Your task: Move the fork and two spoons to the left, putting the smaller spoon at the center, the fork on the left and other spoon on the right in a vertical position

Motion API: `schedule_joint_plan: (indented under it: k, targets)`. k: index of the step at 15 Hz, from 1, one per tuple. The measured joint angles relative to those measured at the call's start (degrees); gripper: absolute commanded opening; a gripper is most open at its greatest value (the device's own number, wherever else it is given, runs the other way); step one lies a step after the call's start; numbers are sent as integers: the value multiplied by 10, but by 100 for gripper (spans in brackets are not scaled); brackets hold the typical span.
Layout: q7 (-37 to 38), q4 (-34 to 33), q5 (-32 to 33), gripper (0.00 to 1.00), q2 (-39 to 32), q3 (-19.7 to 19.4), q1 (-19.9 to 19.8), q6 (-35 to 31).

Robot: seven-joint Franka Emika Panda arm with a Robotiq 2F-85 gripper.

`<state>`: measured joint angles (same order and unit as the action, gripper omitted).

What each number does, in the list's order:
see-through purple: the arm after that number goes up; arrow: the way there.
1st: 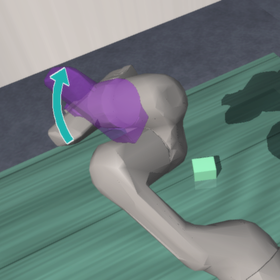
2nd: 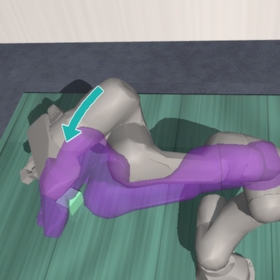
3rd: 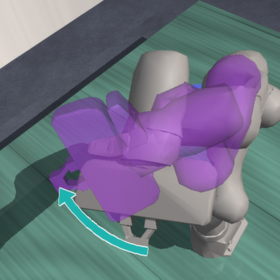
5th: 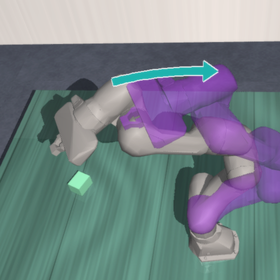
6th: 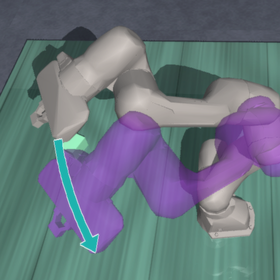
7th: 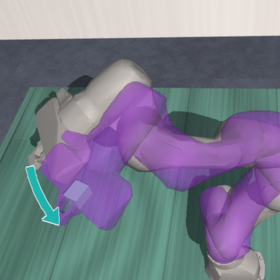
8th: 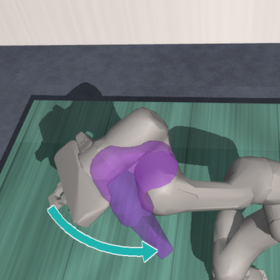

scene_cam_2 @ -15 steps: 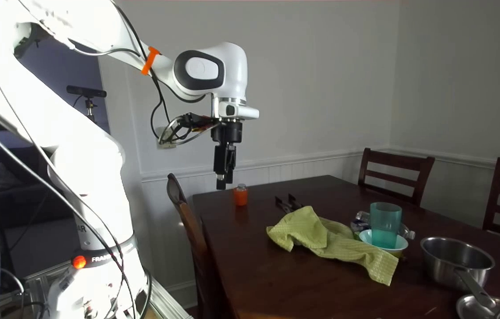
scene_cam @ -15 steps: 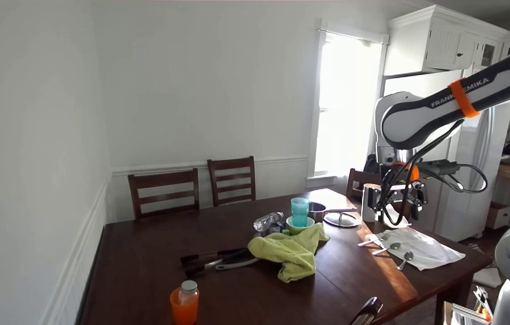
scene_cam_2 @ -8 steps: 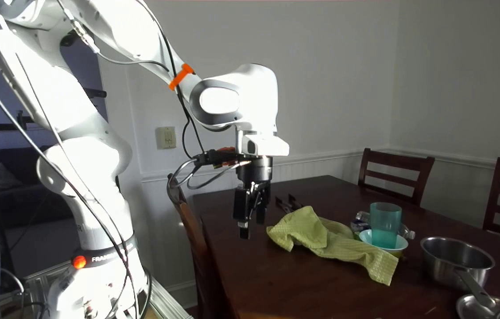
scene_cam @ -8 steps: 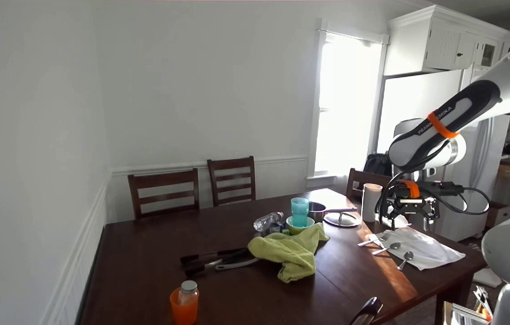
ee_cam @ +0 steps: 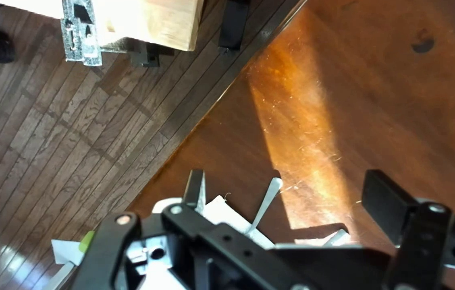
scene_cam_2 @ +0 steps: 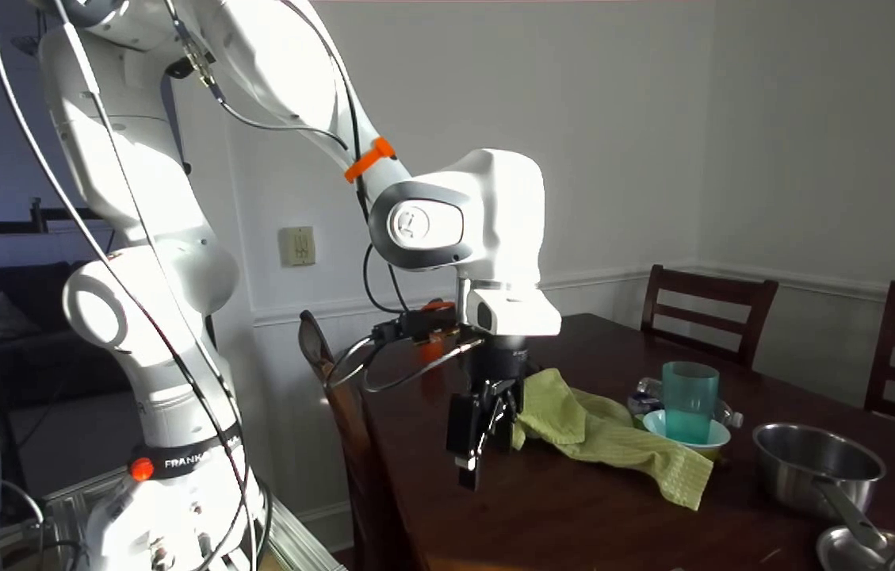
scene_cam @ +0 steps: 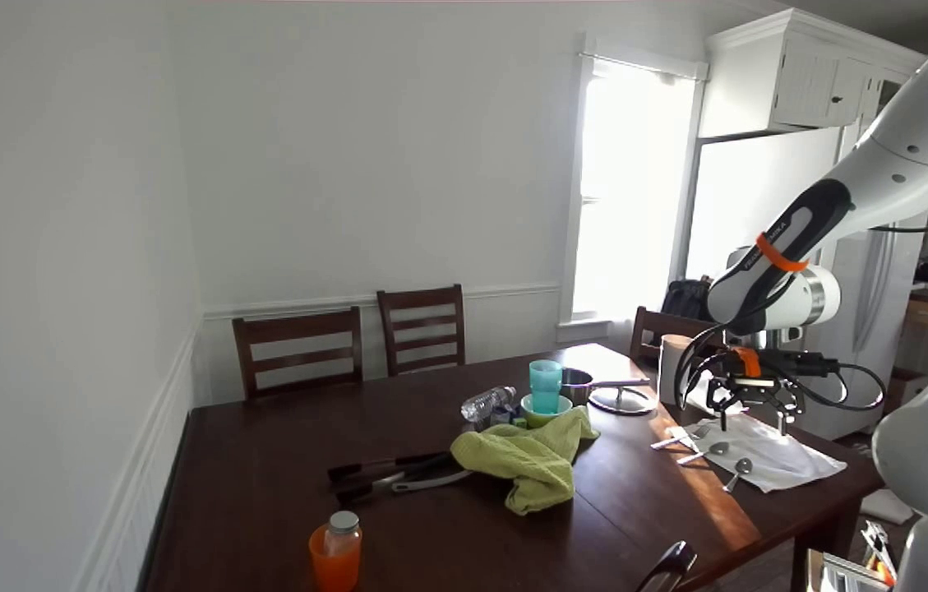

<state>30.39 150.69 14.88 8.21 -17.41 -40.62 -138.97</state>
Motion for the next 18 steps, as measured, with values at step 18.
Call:
schedule_joint_plan:
  k: [18]
  targets:
    - [-107,-111,-273,100,-235,-59,6,-144]
